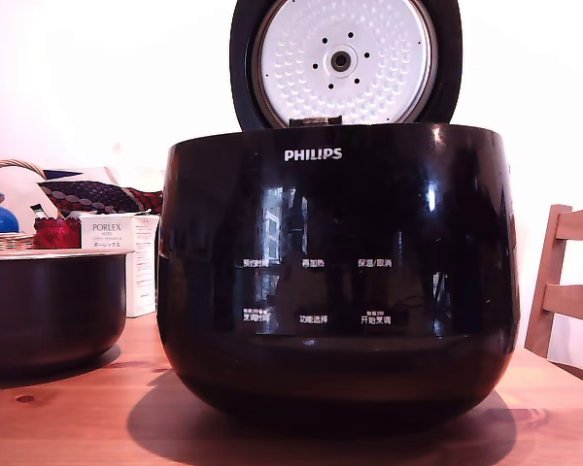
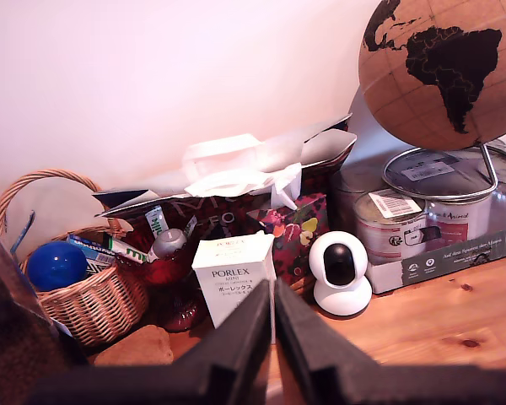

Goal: Pick up the metallic pot next to the rice cooker

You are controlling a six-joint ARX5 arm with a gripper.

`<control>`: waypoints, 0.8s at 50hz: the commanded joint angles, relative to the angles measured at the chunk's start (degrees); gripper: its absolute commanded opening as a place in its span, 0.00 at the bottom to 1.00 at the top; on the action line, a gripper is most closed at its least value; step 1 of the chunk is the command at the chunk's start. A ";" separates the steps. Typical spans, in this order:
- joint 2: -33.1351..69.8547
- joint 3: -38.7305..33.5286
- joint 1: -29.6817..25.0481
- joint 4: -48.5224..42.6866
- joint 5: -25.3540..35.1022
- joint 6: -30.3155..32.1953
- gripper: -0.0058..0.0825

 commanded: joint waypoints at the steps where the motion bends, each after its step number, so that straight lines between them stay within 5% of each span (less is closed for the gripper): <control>1: -0.74 -0.48 1.99 -1.64 0.17 0.74 0.04; 11: -0.74 -0.48 1.99 -2.14 3.74 5.95 0.04; 12: -0.74 -0.48 1.99 -2.40 4.46 12.15 0.04; 27: -0.07 -0.48 1.99 -17.14 13.20 32.44 0.06; 40: 5.31 -0.46 1.95 -28.61 14.03 40.87 0.39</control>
